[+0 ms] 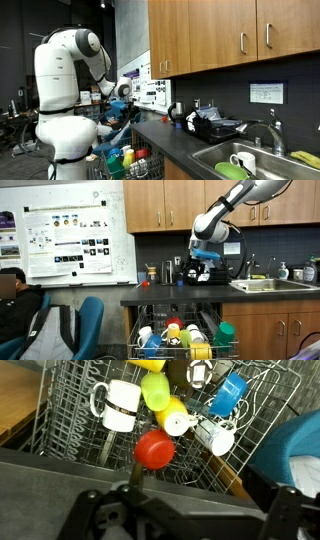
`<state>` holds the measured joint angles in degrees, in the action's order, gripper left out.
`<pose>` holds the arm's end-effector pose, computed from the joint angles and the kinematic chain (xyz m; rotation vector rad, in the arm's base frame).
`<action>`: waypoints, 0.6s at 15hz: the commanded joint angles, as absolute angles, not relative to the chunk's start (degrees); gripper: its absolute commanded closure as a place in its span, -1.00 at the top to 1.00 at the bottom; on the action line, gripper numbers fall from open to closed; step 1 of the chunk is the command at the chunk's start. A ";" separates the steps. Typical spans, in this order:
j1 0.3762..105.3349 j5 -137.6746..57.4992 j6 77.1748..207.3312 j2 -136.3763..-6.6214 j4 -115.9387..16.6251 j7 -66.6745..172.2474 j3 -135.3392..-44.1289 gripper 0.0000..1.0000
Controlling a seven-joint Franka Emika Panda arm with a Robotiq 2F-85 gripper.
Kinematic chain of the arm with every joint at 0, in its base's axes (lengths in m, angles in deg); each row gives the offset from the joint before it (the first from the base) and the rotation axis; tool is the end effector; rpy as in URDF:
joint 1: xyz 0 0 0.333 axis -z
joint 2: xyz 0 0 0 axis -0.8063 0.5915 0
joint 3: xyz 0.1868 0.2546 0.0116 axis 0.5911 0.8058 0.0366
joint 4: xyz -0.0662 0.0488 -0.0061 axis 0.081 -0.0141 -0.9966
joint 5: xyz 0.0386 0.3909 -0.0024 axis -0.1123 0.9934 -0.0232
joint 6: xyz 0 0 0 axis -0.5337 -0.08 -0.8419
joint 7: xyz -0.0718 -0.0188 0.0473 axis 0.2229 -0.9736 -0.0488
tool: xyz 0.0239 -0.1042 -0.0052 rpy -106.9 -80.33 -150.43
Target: Put the blue bowl on the counter.
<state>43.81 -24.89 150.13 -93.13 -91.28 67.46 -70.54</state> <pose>0.4661 0.2188 0.3932 -2.9253 0.0734 -0.2497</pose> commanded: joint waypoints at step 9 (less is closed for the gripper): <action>40.85 -20.81 155.41 -77.11 -83.06 58.86 -70.03 1.00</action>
